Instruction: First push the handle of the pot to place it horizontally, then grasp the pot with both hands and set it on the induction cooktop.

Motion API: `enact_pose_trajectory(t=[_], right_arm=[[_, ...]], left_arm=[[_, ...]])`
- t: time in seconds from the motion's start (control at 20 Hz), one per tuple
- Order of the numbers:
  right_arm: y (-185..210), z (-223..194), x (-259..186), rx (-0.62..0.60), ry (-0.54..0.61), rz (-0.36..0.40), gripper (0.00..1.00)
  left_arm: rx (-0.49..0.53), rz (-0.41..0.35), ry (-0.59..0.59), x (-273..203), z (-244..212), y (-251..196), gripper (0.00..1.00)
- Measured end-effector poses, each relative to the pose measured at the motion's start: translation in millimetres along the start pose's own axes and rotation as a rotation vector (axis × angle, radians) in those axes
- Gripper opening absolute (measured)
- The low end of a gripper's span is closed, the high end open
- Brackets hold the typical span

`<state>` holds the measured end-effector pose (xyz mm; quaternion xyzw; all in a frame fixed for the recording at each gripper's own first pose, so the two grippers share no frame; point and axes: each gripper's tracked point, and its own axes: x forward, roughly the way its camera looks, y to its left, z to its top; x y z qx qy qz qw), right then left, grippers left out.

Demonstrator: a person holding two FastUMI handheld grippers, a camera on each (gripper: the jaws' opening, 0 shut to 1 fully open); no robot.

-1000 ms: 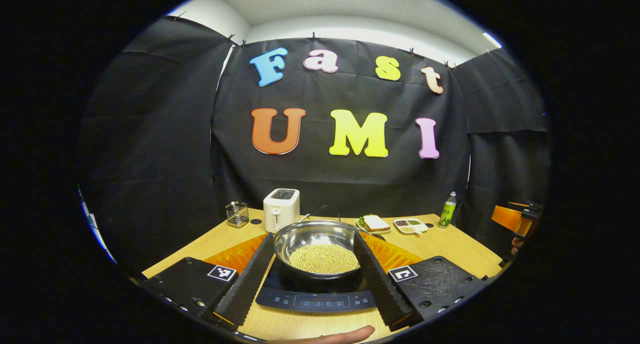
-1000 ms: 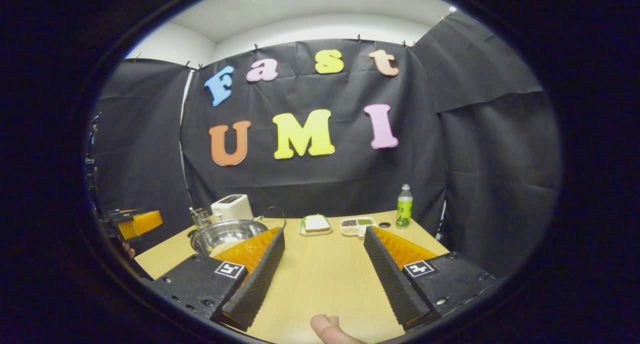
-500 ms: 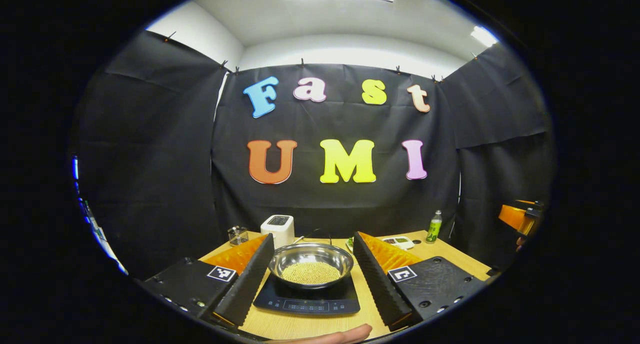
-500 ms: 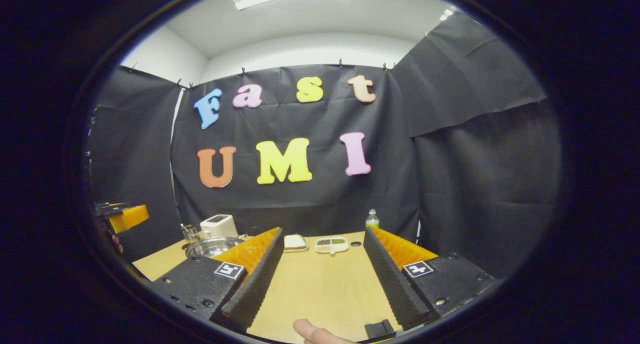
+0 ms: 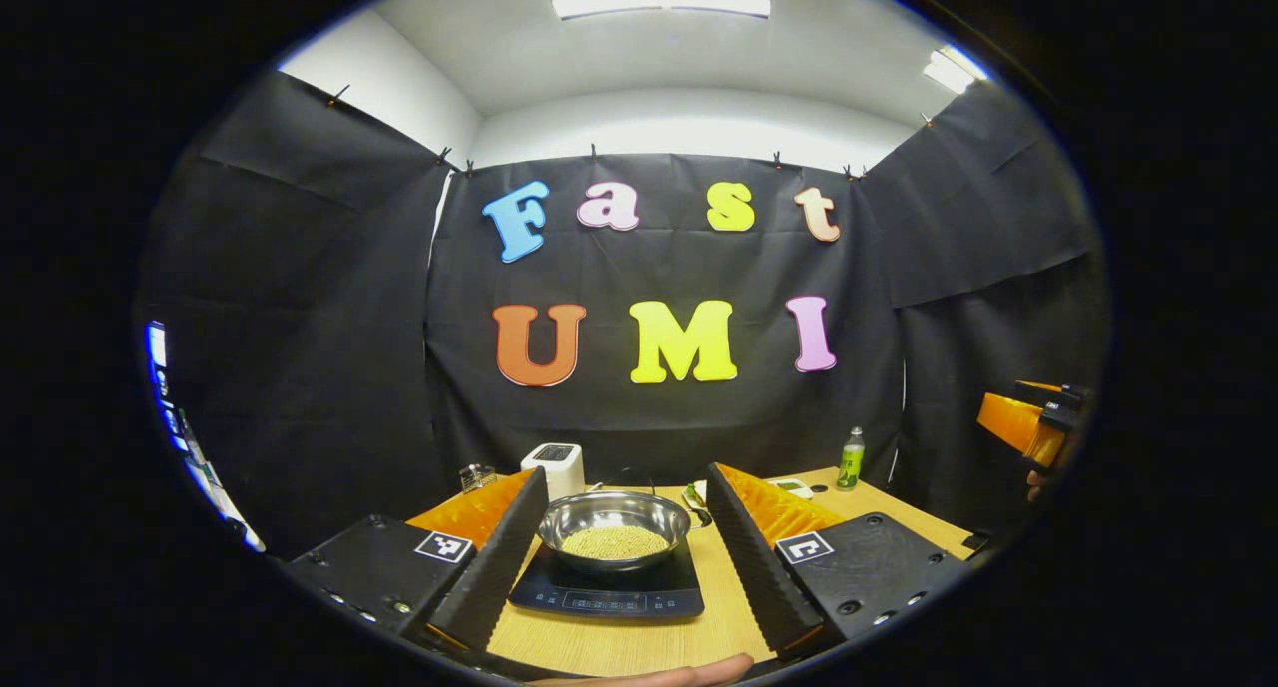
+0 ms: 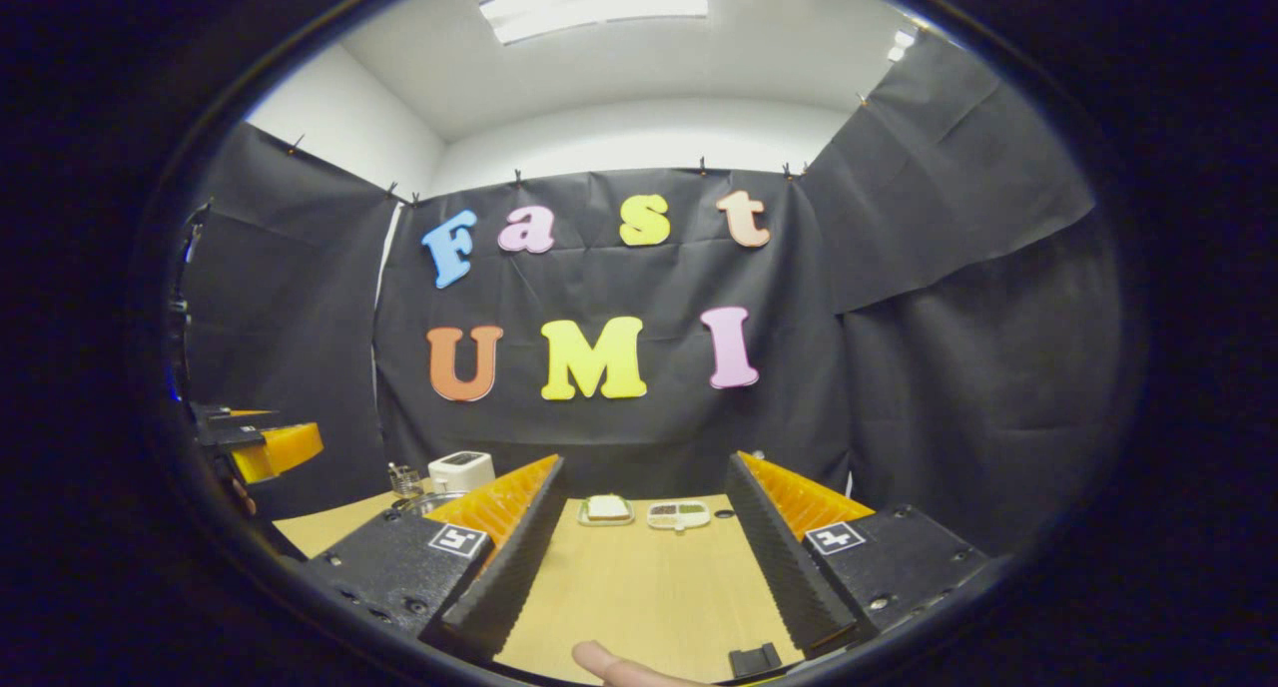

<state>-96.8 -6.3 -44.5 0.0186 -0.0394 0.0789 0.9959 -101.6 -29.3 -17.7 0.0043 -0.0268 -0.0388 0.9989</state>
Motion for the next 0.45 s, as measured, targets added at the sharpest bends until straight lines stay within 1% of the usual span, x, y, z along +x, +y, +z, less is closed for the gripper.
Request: enact_pose_trajectory(t=[0.1,0.25,0.35,0.45], right_arm=[[0.5,-3.2,-1.0,-0.014,0.001,-0.007,0.96],[10.9,-6.6,-2.0,0.011,0.003,0.025,0.96],[8.8,-10.4,0.1,0.02,0.012,0.032,0.96],[6.7,-14.2,2.3,0.023,0.02,0.029,0.96]], left_arm=[[-0.005,-0.019,-0.003,-0.4,-3.0,-2.6,0.94],[-0.059,-0.056,0.032,-3.0,-14.8,-9.2,0.94],[-0.066,-0.048,0.031,-2.1,-14.0,-0.1,0.94],[-0.055,-0.017,0.027,-1.9,-14.8,8.9,0.94]])
